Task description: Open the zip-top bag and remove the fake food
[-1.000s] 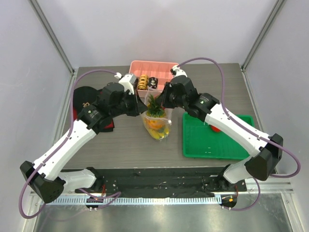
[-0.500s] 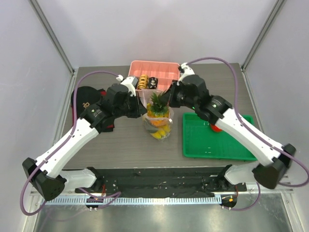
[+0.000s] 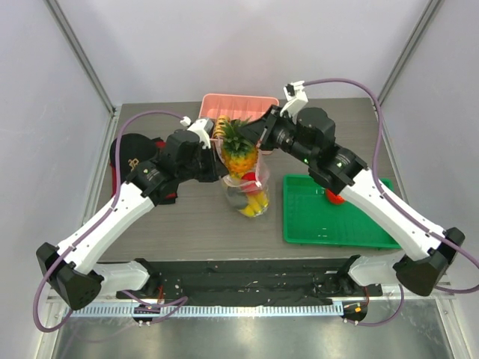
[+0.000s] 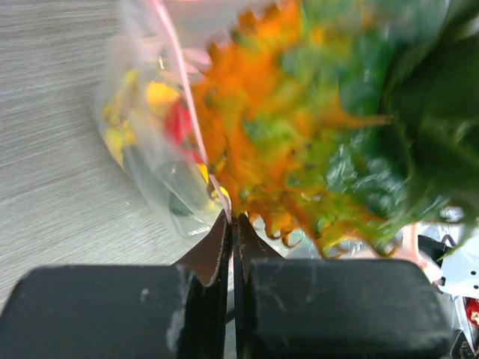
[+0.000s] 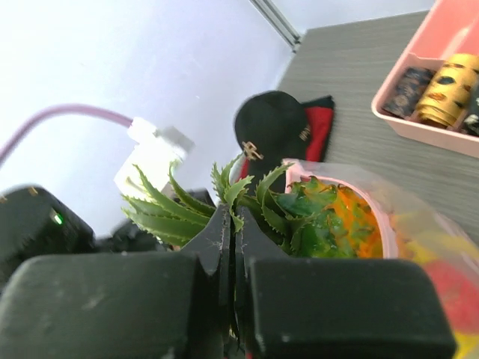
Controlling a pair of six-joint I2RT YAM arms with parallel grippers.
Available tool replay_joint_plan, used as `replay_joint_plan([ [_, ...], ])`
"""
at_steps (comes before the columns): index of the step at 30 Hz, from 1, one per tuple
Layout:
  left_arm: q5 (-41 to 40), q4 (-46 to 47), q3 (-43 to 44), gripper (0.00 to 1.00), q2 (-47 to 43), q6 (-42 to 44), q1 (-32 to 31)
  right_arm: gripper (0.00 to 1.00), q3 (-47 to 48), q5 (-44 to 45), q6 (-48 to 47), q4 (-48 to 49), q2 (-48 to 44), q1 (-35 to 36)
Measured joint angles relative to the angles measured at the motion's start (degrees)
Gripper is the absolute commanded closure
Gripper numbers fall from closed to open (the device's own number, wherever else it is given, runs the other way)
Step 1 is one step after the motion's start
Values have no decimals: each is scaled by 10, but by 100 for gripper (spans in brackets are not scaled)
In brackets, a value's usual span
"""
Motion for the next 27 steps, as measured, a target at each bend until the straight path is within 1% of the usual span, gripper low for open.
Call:
replay_joint_plan([
  [2,0,1,0,100,0,0,0,99,24,-7,17,6,18,-4],
  [5,-3,2,0,100,0,0,0,98,41,-13,37,9,18,-18],
  [10,-15,11,5,100,0,-1,0,99,60,-24,59,-8,-17,-68],
  [13,-16,19,10,100,0,-1,0,98,65,-52,103,-20,-38,-97],
  [15,-16,21,20,100,0,-1,0,99,65,-77,135,-14,-41,-105],
  [21,-40,18,43,100,1,2,0,98,55,-188,254,103,-2,-115],
  [25,-52,5,63,100,8,3,0,98,59,-263,301,165,43,-113],
  [27,-57,0,72,100,15,3,0,99,65,-292,310,174,60,-111],
])
